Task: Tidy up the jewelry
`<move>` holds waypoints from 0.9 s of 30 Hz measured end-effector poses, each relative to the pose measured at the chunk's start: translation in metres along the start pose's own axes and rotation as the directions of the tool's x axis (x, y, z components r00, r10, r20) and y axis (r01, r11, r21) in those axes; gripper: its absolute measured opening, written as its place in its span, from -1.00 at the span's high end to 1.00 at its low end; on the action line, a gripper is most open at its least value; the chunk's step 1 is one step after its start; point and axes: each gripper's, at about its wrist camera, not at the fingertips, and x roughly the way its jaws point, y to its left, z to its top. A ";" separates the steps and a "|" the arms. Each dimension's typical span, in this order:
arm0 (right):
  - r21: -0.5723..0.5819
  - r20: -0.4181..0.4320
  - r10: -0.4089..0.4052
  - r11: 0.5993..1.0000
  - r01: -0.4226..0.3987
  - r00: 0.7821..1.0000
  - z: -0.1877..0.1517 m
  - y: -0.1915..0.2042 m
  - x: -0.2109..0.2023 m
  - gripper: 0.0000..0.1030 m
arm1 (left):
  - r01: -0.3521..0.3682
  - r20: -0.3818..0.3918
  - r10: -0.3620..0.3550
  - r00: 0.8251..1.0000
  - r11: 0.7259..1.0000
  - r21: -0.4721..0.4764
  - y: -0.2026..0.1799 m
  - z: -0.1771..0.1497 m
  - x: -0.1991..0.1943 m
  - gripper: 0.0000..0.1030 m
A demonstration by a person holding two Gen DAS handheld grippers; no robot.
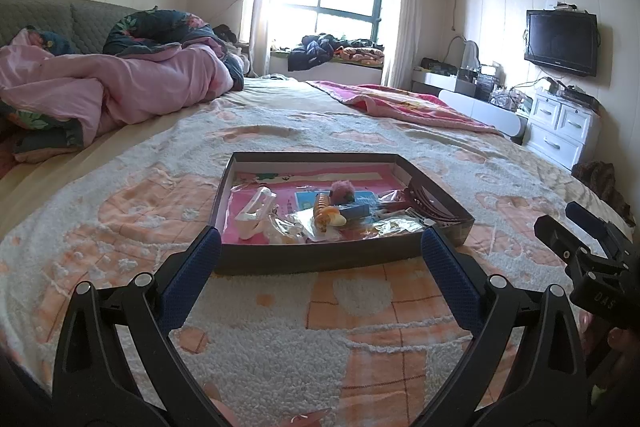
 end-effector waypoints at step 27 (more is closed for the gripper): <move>-0.001 -0.006 0.000 1.000 0.000 1.000 0.000 0.000 0.000 -0.87 | -0.002 0.002 0.002 1.000 1.000 0.000 0.001 0.001 -0.001 -0.78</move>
